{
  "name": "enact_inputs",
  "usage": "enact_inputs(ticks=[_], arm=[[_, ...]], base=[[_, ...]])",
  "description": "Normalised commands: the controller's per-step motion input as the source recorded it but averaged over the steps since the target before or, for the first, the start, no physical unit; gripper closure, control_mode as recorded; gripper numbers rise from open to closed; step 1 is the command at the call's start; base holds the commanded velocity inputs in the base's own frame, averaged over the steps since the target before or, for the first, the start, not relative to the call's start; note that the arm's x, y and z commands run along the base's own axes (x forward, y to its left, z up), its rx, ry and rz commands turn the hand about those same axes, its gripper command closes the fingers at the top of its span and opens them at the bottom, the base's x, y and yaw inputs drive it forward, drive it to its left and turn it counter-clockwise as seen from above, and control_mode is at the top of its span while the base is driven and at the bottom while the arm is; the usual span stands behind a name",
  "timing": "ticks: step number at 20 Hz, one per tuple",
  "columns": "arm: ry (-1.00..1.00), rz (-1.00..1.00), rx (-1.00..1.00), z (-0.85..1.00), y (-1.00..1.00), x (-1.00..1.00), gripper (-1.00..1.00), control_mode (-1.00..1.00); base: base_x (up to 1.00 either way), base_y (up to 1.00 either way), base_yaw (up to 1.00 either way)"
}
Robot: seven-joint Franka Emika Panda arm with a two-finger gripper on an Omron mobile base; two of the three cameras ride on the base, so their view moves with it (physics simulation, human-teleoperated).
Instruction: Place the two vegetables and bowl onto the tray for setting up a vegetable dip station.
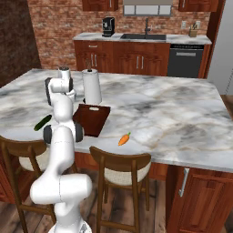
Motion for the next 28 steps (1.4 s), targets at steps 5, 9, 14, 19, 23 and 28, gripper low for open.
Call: enact_inputs(ticks=[5, 9, 14, 19, 23, 28], arm=[[0.09, -0.01, 0.0, 0.04, 0.08, 0.29, -1.0, -1.0], [0.14, 0.0, -0.01, 0.2, 0.07, 0.26, -1.0, -1.0], [0.14, -0.01, -0.03, 0.26, 0.11, 0.25, -1.0, -1.0], [0.1, -0.03, -0.04, 0.24, 0.16, 0.27, -1.0, -1.0], [0.07, -0.02, -0.05, 0.2, 0.2, 0.33, -1.0, -1.0], [0.01, -0.01, -0.06, 0.08, 0.19, 0.29, -1.0, -1.0]], base=[[0.0, 0.0, 0.0], [0.0, 0.0, 0.0], [0.0, 0.0, 0.0], [0.0, 0.0, 0.0], [0.0, 0.0, 0.0], [0.0, 0.0, 0.0]])
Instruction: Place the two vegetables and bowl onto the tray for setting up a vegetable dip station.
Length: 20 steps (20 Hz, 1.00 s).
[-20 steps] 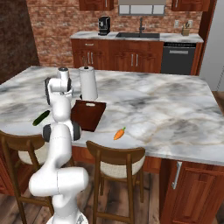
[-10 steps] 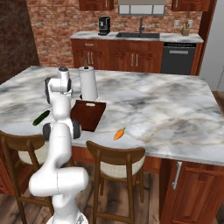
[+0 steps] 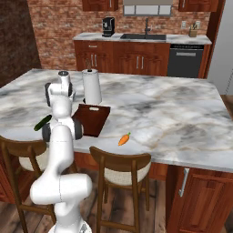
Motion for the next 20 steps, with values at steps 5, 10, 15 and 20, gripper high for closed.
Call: enact_inputs(ticks=[5, 10, 15, 20], arm=[[0.07, -0.03, -0.11, 0.0, 0.12, 0.17, 1.0, -1.0], [0.23, -0.04, -0.12, 0.12, 0.02, 0.05, 1.0, -1.0], [0.32, -0.01, -0.1, 0.23, 0.0, 0.0, 1.0, -1.0], [0.16, 0.0, -0.06, 0.38, 0.0, 0.0, 1.0, -1.0]], base=[[0.0, 0.0, 0.0], [0.0, 0.0, 0.0], [0.0, 0.0, 0.0], [0.0, 0.0, 0.0]])
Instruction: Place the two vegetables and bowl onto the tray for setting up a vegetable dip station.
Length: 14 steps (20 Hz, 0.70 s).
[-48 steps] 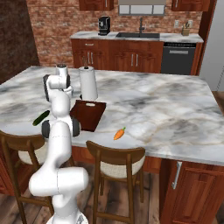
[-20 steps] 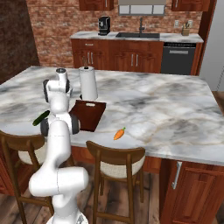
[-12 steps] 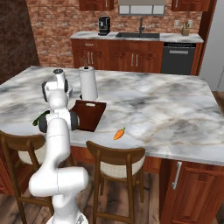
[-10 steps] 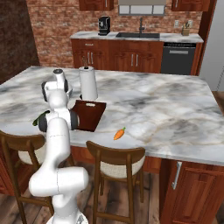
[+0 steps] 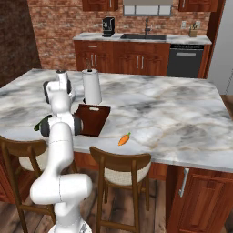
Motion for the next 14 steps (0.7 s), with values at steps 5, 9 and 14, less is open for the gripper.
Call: enact_inputs(ticks=[5, 9, 14], arm=[[0.05, 0.0, -0.06, 0.52, 0.01, 0.01, 1.0, -1.0], [0.0, 0.0, -0.07, 0.53, 0.03, 0.0, 1.0, -1.0], [0.0, 0.0, -0.03, 0.47, -0.01, -0.2, 1.0, -1.0]], base=[[0.0, 0.0, 0.0], [0.0, 0.0, 0.0], [0.0, 0.0, 0.0]])
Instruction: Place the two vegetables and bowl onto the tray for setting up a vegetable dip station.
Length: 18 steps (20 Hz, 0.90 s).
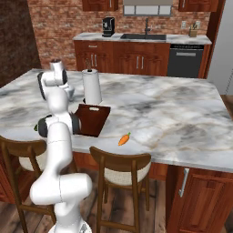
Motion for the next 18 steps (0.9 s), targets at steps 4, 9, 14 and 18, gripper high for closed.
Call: enact_inputs(ticks=[4, 9, 14, 18], arm=[[0.0, 0.0, 0.0, 0.39, -0.06, -0.28, 1.0, -1.0], [0.04, 0.0, 0.0, 0.32, -0.16, -0.38, 1.0, -1.0], [0.0, 0.0, 0.0, 0.25, -0.27, -0.47, 1.0, -1.0], [0.0, 0.0, 0.0, 0.24, -0.32, -0.47, 1.0, -1.0]], base=[[0.0, 0.0, 0.0], [0.0, 0.0, 0.0], [0.0, 0.0, 0.0], [0.0, 0.0, 0.0]])
